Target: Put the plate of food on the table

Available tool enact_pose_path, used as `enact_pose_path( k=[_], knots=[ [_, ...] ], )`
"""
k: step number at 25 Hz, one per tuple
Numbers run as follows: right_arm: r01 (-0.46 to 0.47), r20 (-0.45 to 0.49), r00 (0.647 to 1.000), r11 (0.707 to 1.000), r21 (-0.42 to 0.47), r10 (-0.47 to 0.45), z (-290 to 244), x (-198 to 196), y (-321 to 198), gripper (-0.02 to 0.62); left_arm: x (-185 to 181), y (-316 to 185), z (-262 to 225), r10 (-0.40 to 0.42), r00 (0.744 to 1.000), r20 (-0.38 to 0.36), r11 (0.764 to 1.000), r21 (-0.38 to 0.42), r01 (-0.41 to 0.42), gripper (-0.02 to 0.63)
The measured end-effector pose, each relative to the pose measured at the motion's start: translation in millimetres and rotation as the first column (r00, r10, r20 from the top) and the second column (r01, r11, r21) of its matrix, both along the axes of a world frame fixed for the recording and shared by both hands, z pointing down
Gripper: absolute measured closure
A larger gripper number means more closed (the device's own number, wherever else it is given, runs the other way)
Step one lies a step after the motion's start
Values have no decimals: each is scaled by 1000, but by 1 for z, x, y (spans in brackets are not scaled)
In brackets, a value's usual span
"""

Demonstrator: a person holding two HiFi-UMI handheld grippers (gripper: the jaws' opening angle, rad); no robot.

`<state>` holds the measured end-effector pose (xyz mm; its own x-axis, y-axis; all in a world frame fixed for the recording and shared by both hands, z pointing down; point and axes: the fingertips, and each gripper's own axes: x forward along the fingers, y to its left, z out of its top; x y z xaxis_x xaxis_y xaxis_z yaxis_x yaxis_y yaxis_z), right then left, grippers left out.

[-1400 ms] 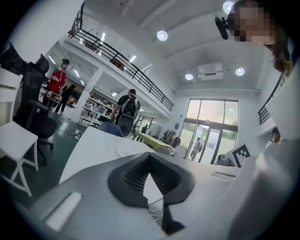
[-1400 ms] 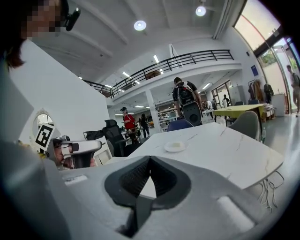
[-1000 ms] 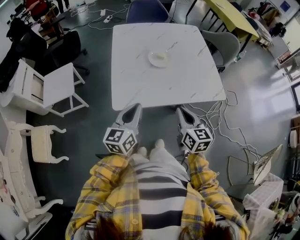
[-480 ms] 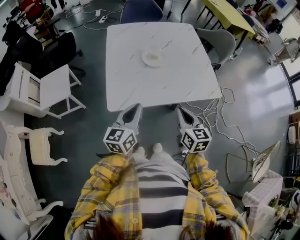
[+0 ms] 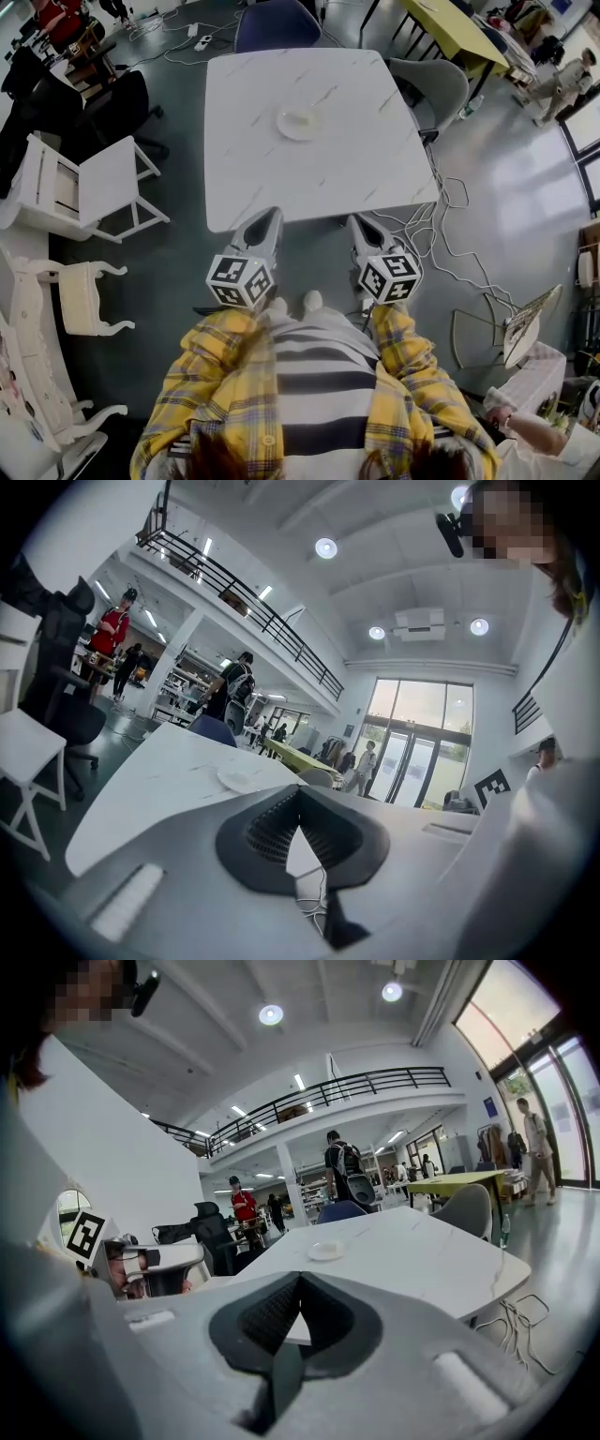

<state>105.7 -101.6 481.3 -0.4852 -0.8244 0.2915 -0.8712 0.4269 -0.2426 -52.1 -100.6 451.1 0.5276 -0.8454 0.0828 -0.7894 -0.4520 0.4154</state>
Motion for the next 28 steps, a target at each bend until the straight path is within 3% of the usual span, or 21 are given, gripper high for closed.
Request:
enact_pose_path(
  k=[16,22,28],
  knots=[
    [30,-17,999,999,-14,-30,5,-4,-16,597,10,-17,4,-5,999,-52,999,-47,3,611],
    [59,-24,998,998,31,-58,-16,-17,-32,597,3,-29,-13,-10,999,-46,1000,-3,10,611],
    [68,-20,998,997,41,-68,-20,-19,-33,597,1,-28,-11,-16,999,-48,1000,-10,15,611]
  ],
)
